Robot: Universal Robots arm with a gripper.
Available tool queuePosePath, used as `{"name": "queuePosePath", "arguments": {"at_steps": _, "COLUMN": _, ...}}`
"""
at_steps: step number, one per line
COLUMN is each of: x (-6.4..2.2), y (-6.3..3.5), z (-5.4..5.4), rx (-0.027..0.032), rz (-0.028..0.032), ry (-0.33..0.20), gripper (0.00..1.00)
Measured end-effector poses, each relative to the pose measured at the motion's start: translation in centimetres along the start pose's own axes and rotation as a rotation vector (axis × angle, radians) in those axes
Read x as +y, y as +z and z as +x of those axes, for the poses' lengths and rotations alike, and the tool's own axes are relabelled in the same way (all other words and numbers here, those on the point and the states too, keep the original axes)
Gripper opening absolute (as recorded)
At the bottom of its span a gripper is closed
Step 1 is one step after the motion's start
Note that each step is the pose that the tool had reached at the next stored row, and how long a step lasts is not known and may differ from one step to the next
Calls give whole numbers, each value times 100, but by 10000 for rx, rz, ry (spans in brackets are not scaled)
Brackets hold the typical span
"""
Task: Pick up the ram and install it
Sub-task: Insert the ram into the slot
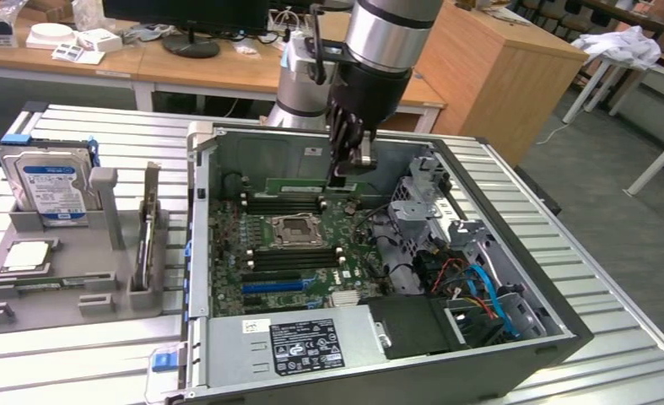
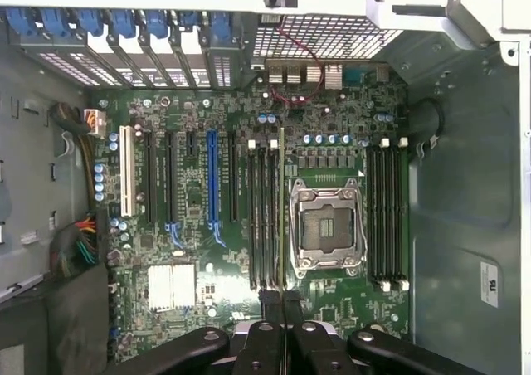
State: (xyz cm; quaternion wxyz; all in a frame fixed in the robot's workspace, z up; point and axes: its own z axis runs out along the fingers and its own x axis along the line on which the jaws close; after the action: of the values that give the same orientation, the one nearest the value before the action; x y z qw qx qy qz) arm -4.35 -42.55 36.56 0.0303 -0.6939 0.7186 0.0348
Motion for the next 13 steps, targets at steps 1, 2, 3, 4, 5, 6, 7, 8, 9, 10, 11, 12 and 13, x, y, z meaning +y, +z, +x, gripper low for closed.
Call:
{"name": "queuePosePath", "arguments": {"at_steps": 1, "x": 0, "y": 18, "z": 2, "rx": 0, "rz": -1, "ry": 0, "gripper": 12}}
{"name": "queuePosePath", "arguments": {"at_steps": 2, "x": 0, "y": 36, "z": 3, "rx": -1, "rz": -1, "ry": 0, "gripper": 12}}
{"name": "queuePosePath", "arguments": {"at_steps": 3, "x": 0, "y": 55, "z": 5, "rx": 0, "rz": -2, "ry": 0, "gripper": 12}}
{"name": "queuePosePath", "arguments": {"at_steps": 4, "x": -1, "y": 73, "z": 7, "rx": 0, "rz": -3, "ry": 0, "gripper": 12}}
{"name": "queuePosePath", "arguments": {"at_steps": 5, "x": -1, "y": 91, "z": 9, "rx": 0, "rz": -5, "ry": 0, "gripper": 12}}
{"name": "queuePosePath", "arguments": {"at_steps": 6, "x": -1, "y": 109, "z": 10, "rx": 0, "rz": -6, "ry": 1, "gripper": 12}}
{"name": "queuePosePath", "arguments": {"at_steps": 7, "x": -1, "y": 127, "z": 12, "rx": 0, "rz": -6, "ry": 1, "gripper": 12}}
{"name": "queuePosePath", "arguments": {"at_steps": 8, "x": -1, "y": 145, "z": 13, "rx": 1, "rz": -8, "ry": 0, "gripper": 12}}
{"name": "queuePosePath", "arguments": {"at_steps": 9, "x": -1, "y": 164, "z": 15, "rx": 1, "rz": -8, "ry": 1, "gripper": 12}}
{"name": "queuePosePath", "arguments": {"at_steps": 10, "x": -2, "y": 182, "z": 17, "rx": 0, "rz": -9, "ry": 0, "gripper": 12}}
{"name": "queuePosePath", "arguments": {"at_steps": 11, "x": -2, "y": 200, "z": 18, "rx": -1, "rz": -9, "ry": 1, "gripper": 12}}
{"name": "queuePosePath", "arguments": {"at_steps": 12, "x": -2, "y": 218, "z": 20, "rx": 0, "rz": -11, "ry": 0, "gripper": 12}}
{"name": "queuePosePath", "arguments": {"at_steps": 13, "x": -2, "y": 236, "z": 22, "rx": 1, "rz": -12, "ry": 1, "gripper": 12}}
